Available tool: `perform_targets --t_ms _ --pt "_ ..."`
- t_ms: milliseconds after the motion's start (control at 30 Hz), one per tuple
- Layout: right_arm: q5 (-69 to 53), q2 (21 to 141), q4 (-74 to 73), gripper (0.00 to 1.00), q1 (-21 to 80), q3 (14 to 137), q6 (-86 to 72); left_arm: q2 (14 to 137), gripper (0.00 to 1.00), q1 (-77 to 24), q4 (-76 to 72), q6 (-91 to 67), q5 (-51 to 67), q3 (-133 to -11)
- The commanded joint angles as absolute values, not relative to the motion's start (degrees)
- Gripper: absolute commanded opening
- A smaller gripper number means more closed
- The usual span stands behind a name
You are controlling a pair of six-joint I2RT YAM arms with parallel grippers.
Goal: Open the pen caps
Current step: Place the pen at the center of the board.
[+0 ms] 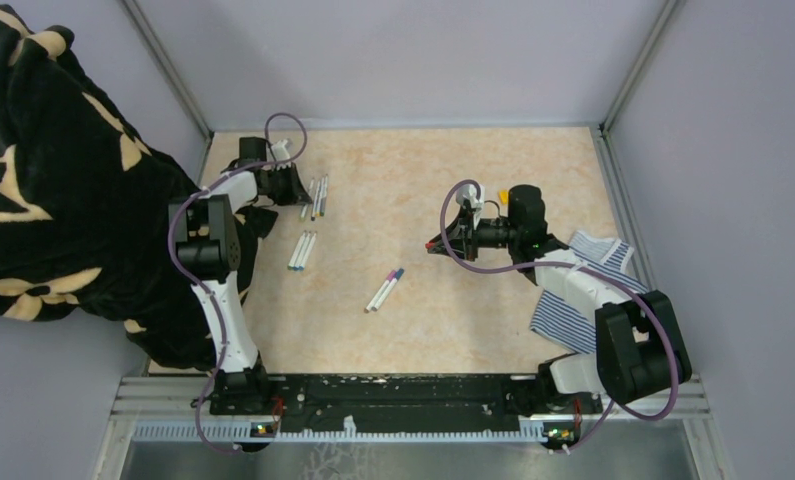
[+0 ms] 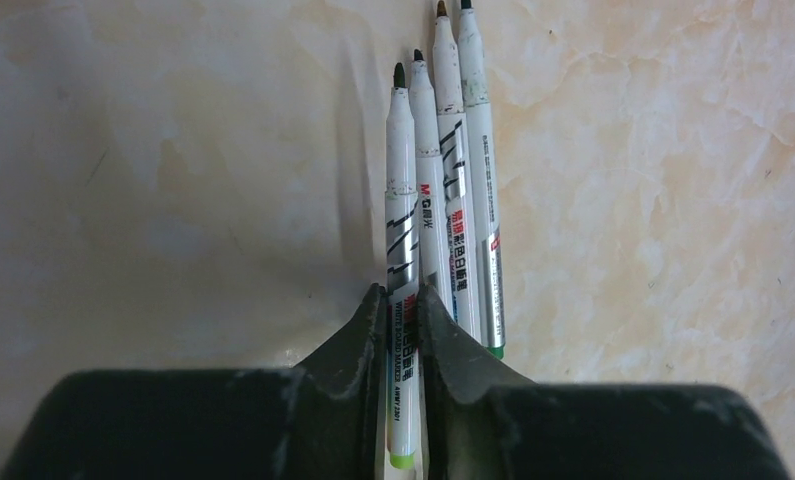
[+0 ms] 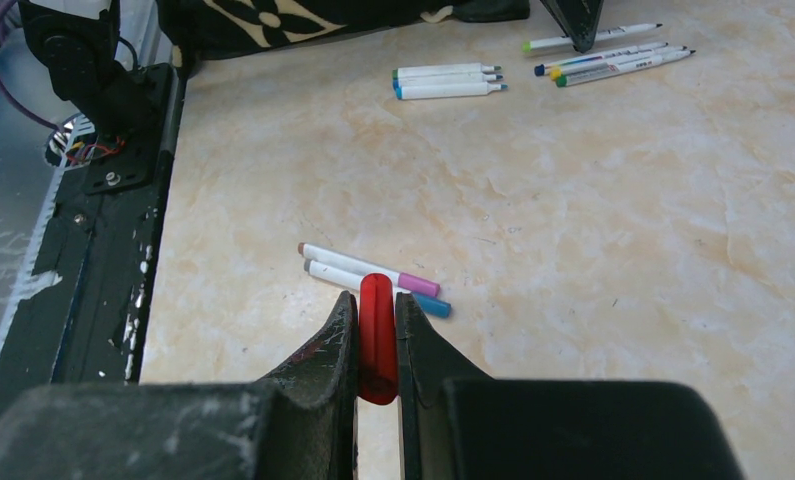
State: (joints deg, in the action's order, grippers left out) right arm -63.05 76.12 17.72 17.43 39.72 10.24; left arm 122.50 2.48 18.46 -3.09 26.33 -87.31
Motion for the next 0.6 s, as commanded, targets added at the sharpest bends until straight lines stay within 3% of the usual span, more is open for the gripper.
perform_targets --t_ms 0,567 --pt "-64.13 74.27 20.92 0.0 17.03 39.37 9.99 124.22 0.18 2.96 17.59 -4.11 27.35 -89.15" --pt "-64.24 74.44 21.09 0.0 17.05 39.29 9.76 124.37 0.27 3.18 17.36 -4.71 26.9 -88.94"
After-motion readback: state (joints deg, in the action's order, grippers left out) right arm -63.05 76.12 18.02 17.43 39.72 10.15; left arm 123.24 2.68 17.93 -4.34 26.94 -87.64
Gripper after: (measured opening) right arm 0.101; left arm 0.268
